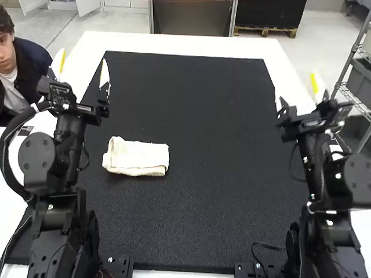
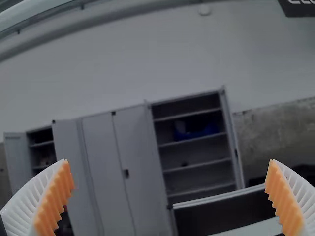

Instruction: Fold the towel.

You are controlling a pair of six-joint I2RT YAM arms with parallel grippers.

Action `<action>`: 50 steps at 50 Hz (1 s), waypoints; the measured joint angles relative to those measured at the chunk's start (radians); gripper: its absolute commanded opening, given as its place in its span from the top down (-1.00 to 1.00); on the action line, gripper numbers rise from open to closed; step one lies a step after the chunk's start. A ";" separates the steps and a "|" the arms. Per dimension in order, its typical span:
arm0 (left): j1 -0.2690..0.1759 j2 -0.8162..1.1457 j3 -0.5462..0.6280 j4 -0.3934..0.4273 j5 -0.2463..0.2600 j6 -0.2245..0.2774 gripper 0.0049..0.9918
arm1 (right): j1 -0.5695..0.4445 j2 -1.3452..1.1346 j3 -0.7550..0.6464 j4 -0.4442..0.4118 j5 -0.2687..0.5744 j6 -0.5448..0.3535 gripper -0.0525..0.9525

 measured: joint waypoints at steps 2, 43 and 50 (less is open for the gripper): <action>0.000 0.000 -0.015 0.002 0.005 -0.016 -0.83 | 0.000 0.002 0.000 -0.035 -0.001 -0.006 -0.92; 0.207 0.000 -0.064 -0.505 0.007 0.033 -0.91 | -0.138 0.000 0.001 -0.629 0.013 -0.056 -0.92; 0.210 0.000 -0.064 -0.518 0.009 0.078 -0.94 | -0.138 0.000 0.002 -0.630 0.014 -0.069 -0.92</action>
